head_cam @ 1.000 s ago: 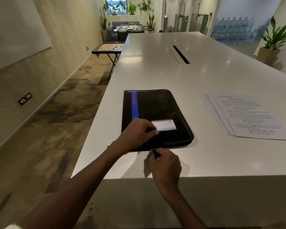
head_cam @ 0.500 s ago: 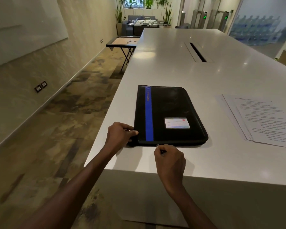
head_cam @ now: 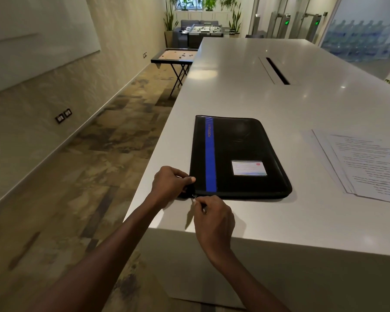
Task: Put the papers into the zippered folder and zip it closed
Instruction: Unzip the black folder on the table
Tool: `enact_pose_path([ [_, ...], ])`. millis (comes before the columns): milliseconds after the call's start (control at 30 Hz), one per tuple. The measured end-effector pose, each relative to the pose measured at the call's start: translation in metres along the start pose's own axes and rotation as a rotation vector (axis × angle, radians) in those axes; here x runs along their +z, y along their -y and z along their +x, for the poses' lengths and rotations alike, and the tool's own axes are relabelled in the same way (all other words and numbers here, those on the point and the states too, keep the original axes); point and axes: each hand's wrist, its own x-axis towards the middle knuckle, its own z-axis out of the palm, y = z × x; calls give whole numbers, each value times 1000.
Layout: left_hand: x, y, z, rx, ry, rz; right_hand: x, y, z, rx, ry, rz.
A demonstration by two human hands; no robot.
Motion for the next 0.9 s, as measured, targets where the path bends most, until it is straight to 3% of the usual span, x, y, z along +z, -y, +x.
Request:
enact_pose_path([
  [633, 3, -2, 4, 41, -47, 169, -3, 9, -4, -104, 151, 121],
  [767, 6, -8, -1, 161, -158, 322, -35, -8, 26, -121, -25, 97],
  [900, 20, -17, -5, 307, -195, 380, -77, -37, 65, -9, -176, -124],
])
